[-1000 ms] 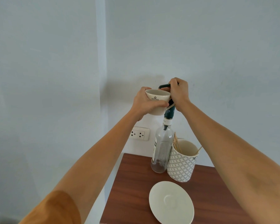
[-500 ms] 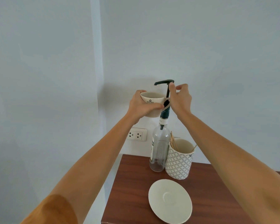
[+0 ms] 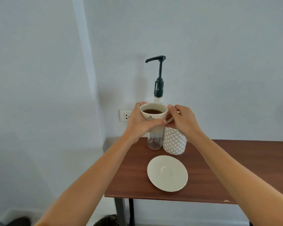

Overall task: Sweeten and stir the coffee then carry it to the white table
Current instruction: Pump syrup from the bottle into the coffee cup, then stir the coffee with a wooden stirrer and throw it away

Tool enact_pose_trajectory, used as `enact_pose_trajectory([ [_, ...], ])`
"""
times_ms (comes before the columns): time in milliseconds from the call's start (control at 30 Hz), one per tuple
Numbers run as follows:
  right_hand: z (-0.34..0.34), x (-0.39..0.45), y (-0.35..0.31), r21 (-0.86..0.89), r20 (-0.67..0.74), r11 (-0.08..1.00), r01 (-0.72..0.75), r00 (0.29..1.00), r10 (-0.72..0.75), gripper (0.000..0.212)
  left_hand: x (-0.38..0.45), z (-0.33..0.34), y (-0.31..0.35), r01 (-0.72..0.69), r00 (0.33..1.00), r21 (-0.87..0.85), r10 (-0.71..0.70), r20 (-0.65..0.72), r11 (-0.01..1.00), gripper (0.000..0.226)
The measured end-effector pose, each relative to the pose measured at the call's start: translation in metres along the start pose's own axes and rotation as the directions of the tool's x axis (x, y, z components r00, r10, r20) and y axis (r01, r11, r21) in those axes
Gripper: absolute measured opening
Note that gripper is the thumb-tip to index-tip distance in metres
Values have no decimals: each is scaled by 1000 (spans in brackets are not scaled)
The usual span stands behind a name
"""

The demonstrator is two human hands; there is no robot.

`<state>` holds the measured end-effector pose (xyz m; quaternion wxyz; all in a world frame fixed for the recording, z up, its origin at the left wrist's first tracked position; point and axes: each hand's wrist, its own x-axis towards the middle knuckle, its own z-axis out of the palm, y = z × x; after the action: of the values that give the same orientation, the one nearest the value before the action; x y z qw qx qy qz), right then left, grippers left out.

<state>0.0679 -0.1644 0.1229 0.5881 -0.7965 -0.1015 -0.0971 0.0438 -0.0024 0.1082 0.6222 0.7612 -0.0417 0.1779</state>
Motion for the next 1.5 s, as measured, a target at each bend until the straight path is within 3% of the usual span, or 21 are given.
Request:
enact_pose_trajectory([
  [200, -11, -37, 52, -113, -25, 993, -35, 999, 33, 36, -41, 22, -43, 29, 993, -31, -25, 119, 999, 79],
  [500, -20, -73, 112, -66, -16, 983, -172, 985, 171, 24, -78, 47, -102, 98, 950, -17, -88, 300, 995, 88],
  [1200, -11, -89, 154, -22, 49, 970, -244, 968, 245, 21, -102, 57, -137, 29, 967, 101, -54, 250, 994, 91],
  [1300, -18, -80, 140, -129, -18, 973, -193, 981, 193, 17, -104, 58, -139, 26, 966, 113, -54, 254, 993, 86],
  [1400, -30, -49, 114, -221, -144, 972, -74, 989, 43, 11, -108, 60, -144, 30, 968, 168, -71, 240, 985, 81],
  [1500, -30, -2, 84, -373, -121, 924, 79, 984, -133, 13, -111, 59, -148, 17, 972, 189, -61, 226, 982, 77],
])
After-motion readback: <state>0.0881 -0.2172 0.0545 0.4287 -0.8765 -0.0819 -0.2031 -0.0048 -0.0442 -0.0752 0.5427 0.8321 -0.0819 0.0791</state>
